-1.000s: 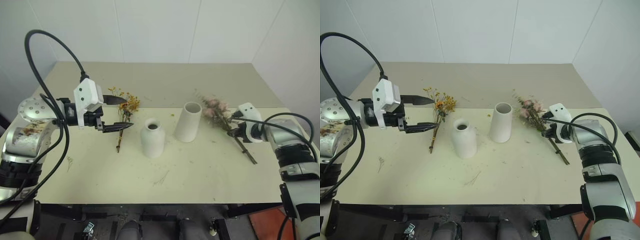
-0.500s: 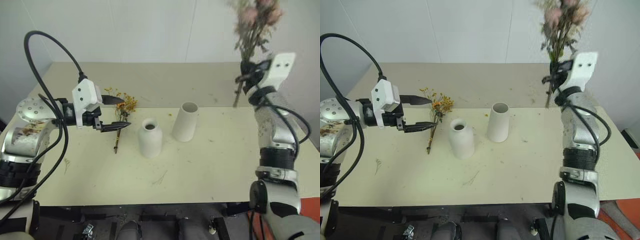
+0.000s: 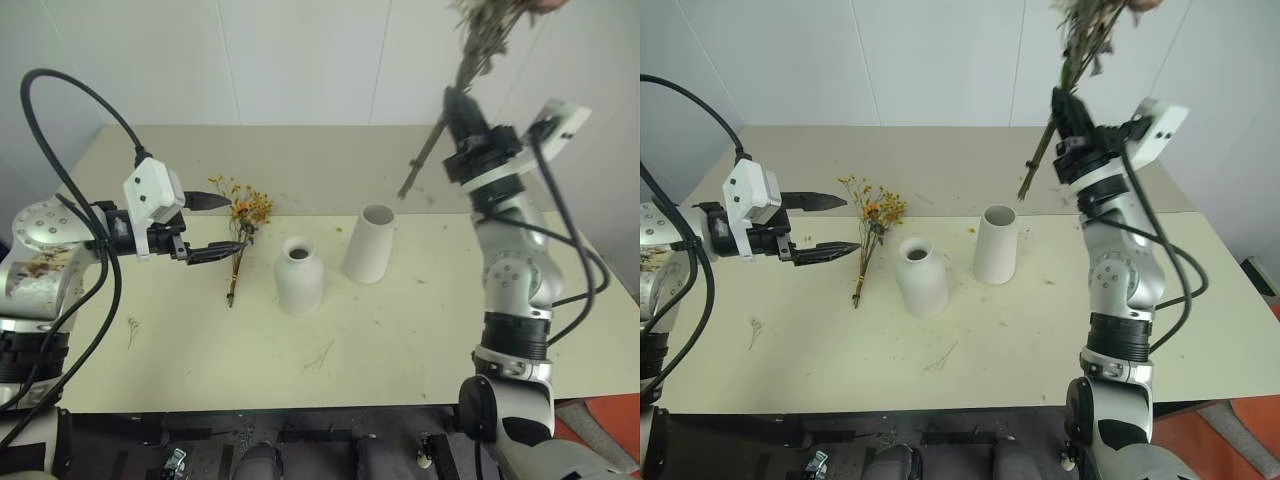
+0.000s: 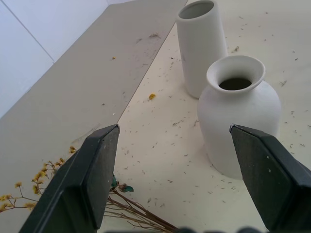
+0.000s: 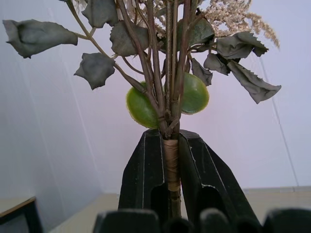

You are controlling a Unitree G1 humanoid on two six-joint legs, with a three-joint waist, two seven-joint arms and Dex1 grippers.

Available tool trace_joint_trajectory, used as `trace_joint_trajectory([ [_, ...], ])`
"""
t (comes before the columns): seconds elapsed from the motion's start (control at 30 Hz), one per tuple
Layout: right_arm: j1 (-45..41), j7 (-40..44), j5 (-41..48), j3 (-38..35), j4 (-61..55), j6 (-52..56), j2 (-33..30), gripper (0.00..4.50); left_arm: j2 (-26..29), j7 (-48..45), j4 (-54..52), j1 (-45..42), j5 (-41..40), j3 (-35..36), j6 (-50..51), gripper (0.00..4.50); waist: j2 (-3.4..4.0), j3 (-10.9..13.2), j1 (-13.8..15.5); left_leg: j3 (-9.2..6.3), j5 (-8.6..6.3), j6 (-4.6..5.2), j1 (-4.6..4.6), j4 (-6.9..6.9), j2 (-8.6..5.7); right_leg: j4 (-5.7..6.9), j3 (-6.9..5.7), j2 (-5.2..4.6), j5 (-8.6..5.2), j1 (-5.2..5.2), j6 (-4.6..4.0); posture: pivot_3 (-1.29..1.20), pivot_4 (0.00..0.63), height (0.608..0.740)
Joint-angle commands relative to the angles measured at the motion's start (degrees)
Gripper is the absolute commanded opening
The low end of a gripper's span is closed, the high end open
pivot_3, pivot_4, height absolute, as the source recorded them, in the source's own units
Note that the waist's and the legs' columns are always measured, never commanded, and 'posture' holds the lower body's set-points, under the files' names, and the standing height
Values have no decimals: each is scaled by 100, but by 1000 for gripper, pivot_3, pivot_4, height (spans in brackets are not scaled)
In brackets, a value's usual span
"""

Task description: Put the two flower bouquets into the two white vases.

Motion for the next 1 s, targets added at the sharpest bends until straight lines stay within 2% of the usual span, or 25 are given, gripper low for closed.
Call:
trace_joint_trajectory([
  [0.03, 75, 136, 57, 45, -207, -176, 15, 185, 112, 64, -206, -29, -96, 241, 38, 3951, 0, 0, 8, 0, 0, 0, 0, 0, 0, 0, 0, 0, 0, 0, 0, 0, 150, 740],
  [0.63, 240, 443, -459, 408, 695, -1116, 422, 185, 197, 158, -339, 94, -65, 363, 110, 3951, 1, 1, -13, 0, 0, 0, 1, -1, 0, -1, 0, 0, 0, -1, 0, 0, 150, 740],
  [0.9, 535, 715, -473, 502, 703, -1234, 440, 185, 256, 182, -448, 199, -115, 454, 155, 3951, 2, 1, -6, 0, 0, 0, 1, -1, 0, -1, 0, 0, 0, -1, 0, 0, 150, 740],
  [0.97, 580, 759, -459, 494, 670, -1243, 443, 904, 249, 187, -446, 195, -112, 445, 155, 3951, 2, 1, -6, 0, 0, 0, 2, 0, 0, -1, 0, 0, 0, -1, 0, 0, 150, 740],
  [1.0, 609, 799, -455, 500, 644, -1247, 436, 1078, 241, 188, -441, 191, -111, 439, 152, 3951, 2, 1, -7, 0, 0, 0, 4, 0, 0, -2, 0, 1, 0, 0, 0, 0, 150, 740],
])
